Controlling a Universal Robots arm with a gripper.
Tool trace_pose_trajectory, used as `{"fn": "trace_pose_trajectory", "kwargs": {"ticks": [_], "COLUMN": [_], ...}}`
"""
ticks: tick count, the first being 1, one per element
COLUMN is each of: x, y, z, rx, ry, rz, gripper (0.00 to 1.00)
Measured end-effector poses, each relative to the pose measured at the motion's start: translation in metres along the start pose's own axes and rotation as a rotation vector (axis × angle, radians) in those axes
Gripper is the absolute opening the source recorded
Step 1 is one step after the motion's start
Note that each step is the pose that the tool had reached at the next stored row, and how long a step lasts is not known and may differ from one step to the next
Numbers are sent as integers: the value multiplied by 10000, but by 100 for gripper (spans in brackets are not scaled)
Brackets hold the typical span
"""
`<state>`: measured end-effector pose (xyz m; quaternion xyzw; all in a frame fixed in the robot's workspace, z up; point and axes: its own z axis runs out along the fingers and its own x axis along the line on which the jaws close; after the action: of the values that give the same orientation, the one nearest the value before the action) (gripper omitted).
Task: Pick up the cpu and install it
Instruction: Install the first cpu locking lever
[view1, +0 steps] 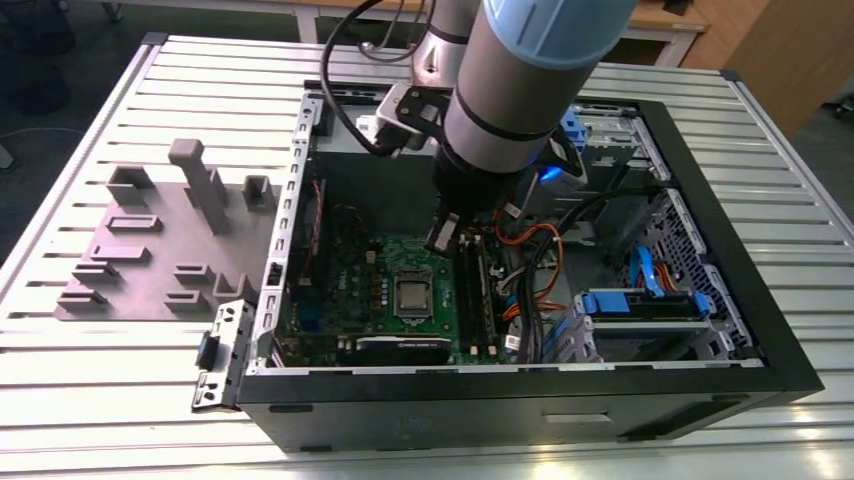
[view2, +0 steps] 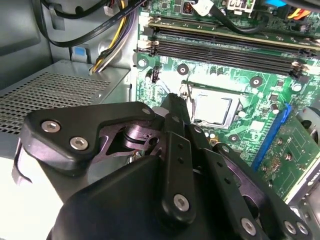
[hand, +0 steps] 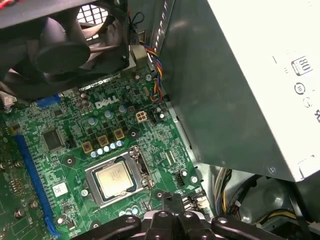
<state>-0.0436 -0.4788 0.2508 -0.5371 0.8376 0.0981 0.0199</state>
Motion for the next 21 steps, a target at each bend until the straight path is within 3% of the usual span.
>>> {"fn": "trace_pose_trajectory", "kwargs": {"ticks": [3,5,16,19,21], "x": [3,6,11,15,19], "y": [1,4,2,0,1], "z": [-2,-2,4,4,3], "rx": [113,138,-91,-119,-85], "ry": [-43,-50,168,204,203], "rz": [-57,-148,-1728,-2007,-2138], "gripper": [11,11,11,11,11]}}
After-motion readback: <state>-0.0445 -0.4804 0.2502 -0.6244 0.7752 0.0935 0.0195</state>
